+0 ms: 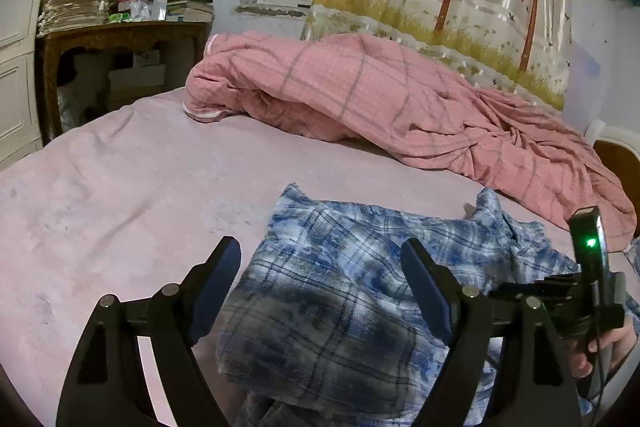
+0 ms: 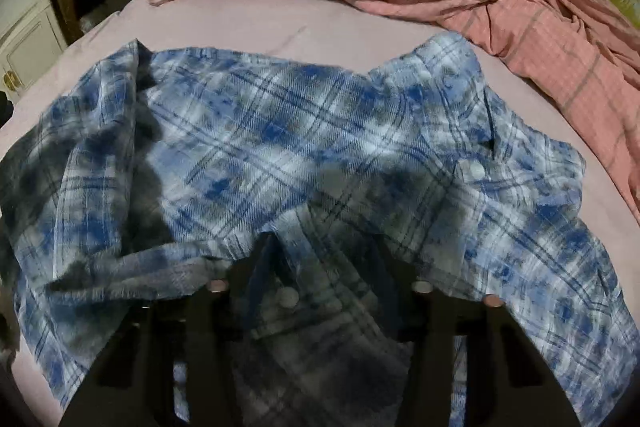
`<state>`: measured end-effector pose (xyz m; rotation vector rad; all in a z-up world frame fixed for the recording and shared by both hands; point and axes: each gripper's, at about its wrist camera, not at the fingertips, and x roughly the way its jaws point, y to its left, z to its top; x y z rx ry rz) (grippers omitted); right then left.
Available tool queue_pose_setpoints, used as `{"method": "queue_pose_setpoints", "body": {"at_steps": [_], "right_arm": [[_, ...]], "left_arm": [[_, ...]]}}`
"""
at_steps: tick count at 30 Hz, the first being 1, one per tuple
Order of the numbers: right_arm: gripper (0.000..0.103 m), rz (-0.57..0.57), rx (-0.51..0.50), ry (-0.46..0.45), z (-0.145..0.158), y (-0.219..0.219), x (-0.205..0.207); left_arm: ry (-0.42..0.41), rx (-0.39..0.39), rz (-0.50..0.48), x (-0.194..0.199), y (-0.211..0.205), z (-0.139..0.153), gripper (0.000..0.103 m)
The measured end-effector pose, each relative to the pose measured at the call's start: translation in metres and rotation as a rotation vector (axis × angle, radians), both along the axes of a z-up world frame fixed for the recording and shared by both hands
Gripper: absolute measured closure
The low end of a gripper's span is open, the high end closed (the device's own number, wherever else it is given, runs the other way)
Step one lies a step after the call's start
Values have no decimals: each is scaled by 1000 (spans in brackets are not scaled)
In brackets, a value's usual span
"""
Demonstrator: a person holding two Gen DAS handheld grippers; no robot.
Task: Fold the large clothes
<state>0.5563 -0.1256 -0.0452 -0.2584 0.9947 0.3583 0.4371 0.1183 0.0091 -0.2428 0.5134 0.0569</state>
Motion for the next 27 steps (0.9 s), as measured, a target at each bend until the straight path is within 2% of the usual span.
{"method": "queue_pose_setpoints", "body": {"at_steps": [1,4,8,12,17,21,25,27], "right_arm": [[95,-7,-8,-11,2,0,-1],[98,-21,-14,-57,12,-3,-7],[99,-95,4,-164,47,-22,-11],[100,-230,-35,-268,89,-56,-11],[100,-470,-131,-325,127,-114,7],[100,-510,-104,-301,131,-147,10],[100,-520,-141,-288,118,-158,12],[100,-526,-126,-270,109,-162,11]], "left_arm": [[1,0,1,0,0,0,22],[-3,-1,3,0,0,0,22],[-15,-6,23,-1,3,2,22],[12,-15,54,2,8,-2,22],[45,-5,100,6,13,-8,22],[131,56,131,18,10,-20,22],[267,134,140,38,0,-44,23],[301,167,129,44,-6,-52,23]]}}
